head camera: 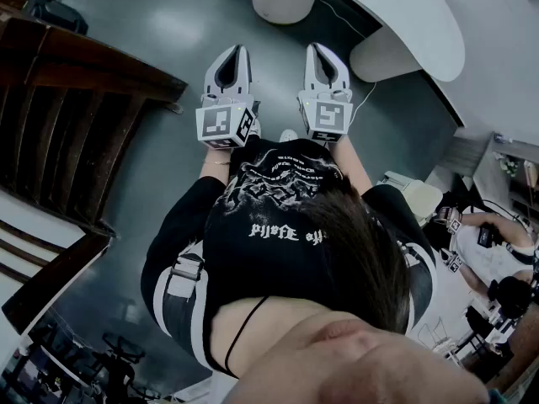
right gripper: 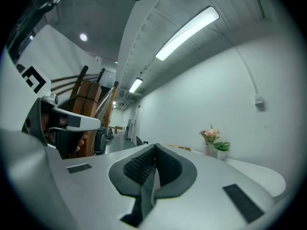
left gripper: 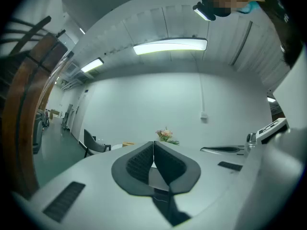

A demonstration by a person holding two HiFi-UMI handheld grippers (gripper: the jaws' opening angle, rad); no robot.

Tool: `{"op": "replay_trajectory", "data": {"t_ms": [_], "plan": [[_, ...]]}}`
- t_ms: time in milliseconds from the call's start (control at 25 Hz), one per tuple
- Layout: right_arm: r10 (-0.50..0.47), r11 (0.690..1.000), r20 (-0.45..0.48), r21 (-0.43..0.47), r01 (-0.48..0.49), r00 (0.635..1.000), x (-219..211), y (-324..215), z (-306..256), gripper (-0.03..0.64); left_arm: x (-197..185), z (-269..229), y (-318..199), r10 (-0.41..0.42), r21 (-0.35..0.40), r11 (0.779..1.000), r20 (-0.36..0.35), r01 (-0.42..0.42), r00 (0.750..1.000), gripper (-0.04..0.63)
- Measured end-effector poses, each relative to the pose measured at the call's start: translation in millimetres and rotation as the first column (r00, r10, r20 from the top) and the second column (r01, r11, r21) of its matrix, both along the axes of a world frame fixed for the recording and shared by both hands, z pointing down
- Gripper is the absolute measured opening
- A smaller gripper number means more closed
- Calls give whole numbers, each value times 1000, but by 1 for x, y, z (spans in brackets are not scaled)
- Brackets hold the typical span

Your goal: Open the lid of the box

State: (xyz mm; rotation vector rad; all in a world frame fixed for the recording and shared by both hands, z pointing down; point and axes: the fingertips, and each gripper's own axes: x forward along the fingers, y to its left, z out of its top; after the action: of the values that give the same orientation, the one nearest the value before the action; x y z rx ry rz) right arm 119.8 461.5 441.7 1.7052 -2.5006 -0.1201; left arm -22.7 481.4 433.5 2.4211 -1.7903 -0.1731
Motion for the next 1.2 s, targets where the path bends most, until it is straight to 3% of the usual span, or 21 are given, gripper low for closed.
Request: {"op": "replay_trajectory", "data": {"t_ms": [360, 880, 1200], "plan": [[-60, 998, -6, 1, 60, 998, 7, 5, 1, 26, 19, -1, 5, -13, 13, 1000, 75, 12, 997, 25], [-151, 988, 40, -19, 152, 988, 35, 7, 12, 26, 45, 13, 17, -72, -40, 997, 3, 72, 997, 25], [-178, 983, 18, -39, 178, 984, 27, -8, 22, 26, 49, 24, 1, -50, -60, 997, 16, 50, 999, 25]]}}
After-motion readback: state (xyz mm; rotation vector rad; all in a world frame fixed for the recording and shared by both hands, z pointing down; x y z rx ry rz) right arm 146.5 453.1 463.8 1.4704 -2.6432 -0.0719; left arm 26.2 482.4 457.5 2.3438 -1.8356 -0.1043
